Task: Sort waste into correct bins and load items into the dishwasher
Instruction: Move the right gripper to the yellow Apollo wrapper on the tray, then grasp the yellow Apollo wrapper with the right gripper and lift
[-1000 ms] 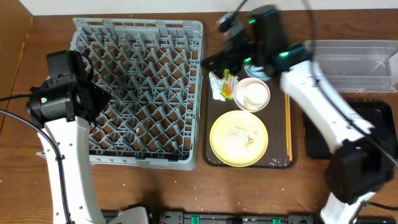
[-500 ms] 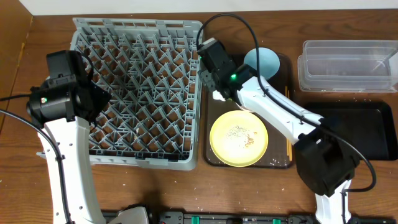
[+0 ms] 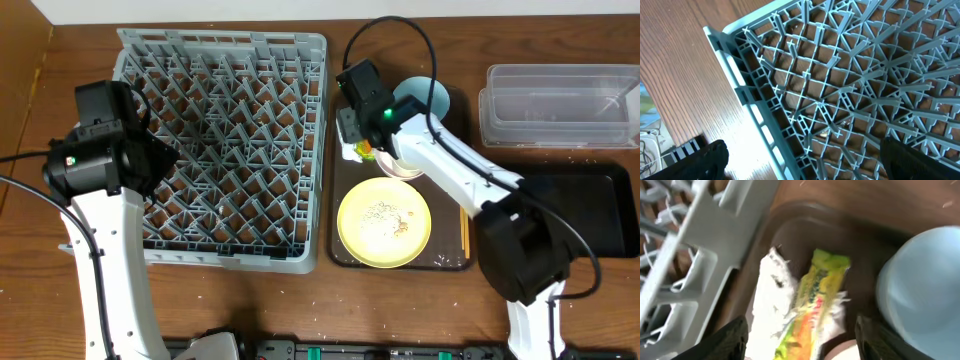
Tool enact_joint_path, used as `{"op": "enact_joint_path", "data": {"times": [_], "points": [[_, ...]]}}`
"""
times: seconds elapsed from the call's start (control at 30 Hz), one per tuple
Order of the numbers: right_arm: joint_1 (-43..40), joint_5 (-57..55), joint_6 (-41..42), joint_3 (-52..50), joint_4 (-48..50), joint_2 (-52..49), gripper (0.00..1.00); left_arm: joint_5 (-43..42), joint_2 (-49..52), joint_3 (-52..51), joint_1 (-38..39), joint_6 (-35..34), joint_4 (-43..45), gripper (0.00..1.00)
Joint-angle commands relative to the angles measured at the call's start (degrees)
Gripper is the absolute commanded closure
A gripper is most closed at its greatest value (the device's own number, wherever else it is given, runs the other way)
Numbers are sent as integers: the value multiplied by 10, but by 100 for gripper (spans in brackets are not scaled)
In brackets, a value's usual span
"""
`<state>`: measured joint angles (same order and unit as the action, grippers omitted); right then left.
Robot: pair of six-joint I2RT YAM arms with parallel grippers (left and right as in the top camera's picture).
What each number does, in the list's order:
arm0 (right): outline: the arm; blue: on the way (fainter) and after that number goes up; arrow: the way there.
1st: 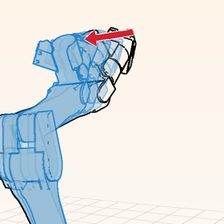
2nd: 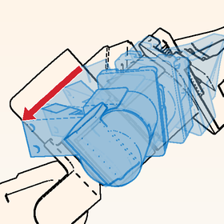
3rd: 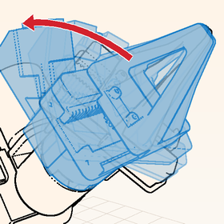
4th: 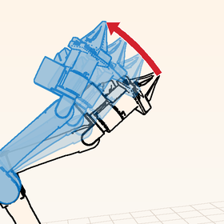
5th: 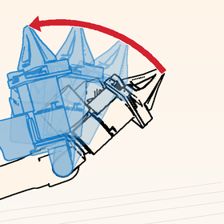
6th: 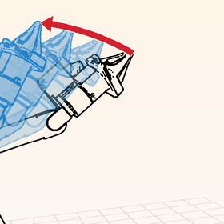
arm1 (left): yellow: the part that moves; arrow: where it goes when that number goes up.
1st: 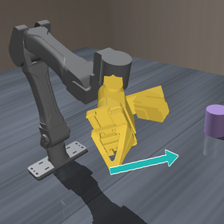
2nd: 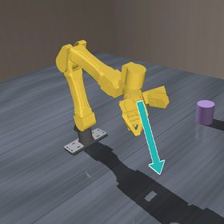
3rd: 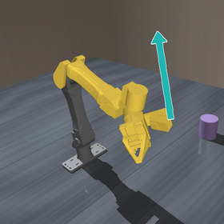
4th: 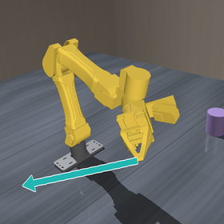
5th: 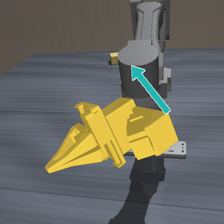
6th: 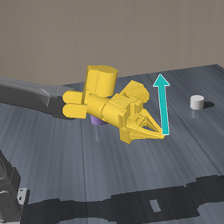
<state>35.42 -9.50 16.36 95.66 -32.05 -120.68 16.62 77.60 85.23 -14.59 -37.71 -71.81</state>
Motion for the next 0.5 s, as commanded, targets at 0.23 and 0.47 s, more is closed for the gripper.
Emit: {"op": "enact_joint_path", "data": {"times": [0.23,0.47], "points": [[6,16,54,10,-4,-53,41,2,-1,10,-3,-7,-2,2],[8,16,70,10,-5,-75,46,2,-1,10,-3,-7,-2,2]]}}
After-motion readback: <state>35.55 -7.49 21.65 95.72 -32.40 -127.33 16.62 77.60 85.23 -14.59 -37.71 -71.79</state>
